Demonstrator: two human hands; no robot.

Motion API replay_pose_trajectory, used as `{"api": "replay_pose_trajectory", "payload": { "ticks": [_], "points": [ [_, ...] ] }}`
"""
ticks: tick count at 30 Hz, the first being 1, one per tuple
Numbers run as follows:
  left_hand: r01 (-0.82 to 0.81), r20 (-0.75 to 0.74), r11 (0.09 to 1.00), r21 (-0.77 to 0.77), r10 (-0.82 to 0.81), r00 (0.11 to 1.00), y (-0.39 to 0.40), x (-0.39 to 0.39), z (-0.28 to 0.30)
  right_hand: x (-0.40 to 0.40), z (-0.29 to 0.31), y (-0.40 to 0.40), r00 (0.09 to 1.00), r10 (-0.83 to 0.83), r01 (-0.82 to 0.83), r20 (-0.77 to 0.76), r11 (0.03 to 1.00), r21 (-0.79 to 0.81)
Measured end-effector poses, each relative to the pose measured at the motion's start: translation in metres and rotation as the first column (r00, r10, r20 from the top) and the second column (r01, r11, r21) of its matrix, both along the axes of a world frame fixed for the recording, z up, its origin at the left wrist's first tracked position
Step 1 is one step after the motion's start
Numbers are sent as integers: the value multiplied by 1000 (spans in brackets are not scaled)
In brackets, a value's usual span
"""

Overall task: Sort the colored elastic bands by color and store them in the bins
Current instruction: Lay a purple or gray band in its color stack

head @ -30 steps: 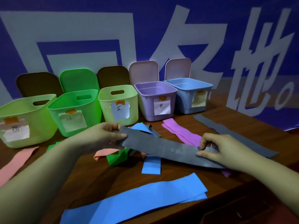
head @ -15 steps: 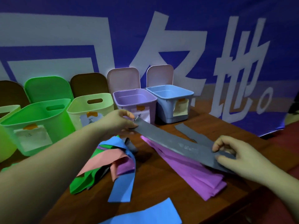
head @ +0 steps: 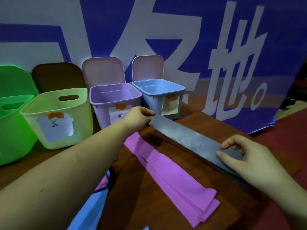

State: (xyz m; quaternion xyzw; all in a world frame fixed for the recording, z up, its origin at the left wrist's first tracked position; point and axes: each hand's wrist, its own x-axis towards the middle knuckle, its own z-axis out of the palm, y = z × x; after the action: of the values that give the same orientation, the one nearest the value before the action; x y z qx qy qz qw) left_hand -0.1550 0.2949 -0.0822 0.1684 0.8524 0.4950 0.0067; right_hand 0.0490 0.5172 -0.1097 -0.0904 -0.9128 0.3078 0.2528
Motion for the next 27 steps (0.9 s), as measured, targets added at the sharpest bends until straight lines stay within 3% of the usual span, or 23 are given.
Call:
{"api": "replay_pose_trajectory", "payload": {
  "ticks": [17, 23, 27],
  "points": [
    [103, -147, 941, -324, -157, 977, 80, -40, -51, -3, -31, 18, 969, -183, 180, 166, 983, 32],
    [80, -159, 889, -451, -169, 973, 83, -43, -71, 0, -44, 22, 982, -165, 151, 93, 979, 138],
    [-20, -250, 841, -541, -138, 958, 83, -38, -70, 1, -59, 26, 985, -170, 169, 20, 985, 36]
  ]
}}
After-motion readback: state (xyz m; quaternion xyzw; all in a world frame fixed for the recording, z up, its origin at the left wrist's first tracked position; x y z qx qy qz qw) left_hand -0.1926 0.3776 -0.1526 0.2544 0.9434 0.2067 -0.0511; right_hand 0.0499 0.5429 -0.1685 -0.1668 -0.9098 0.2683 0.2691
